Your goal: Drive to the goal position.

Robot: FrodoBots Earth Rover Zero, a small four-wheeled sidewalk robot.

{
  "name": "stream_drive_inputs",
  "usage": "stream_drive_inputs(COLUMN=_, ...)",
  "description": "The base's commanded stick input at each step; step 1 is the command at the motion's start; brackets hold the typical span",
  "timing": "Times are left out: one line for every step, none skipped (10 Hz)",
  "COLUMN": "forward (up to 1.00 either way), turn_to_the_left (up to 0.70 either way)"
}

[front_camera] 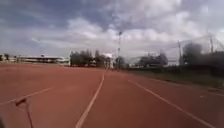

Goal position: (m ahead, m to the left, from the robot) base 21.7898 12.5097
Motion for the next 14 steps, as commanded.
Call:
stream_drive_inputs(forward=0.7, turn_to_the_left=0.0)
stream_drive_inputs(forward=0.7, turn_to_the_left=0.0)
stream_drive_inputs(forward=0.7, turn_to_the_left=0.0)
stream_drive_inputs(forward=0.7, turn_to_the_left=0.0)
stream_drive_inputs(forward=0.7, turn_to_the_left=0.0)
stream_drive_inputs(forward=0.7, turn_to_the_left=0.0)
stream_drive_inputs(forward=0.7, turn_to_the_left=0.0)
stream_drive_inputs(forward=0.7, turn_to_the_left=0.0)
stream_drive_inputs(forward=0.7, turn_to_the_left=0.0)
stream_drive_inputs(forward=0.7, turn_to_the_left=0.0)
stream_drive_inputs(forward=0.7, turn_to_the_left=0.0)
stream_drive_inputs(forward=0.7, turn_to_the_left=0.0)
stream_drive_inputs(forward=0.7, turn_to_the_left=0.0)
stream_drive_inputs(forward=0.7, turn_to_the_left=0.0)
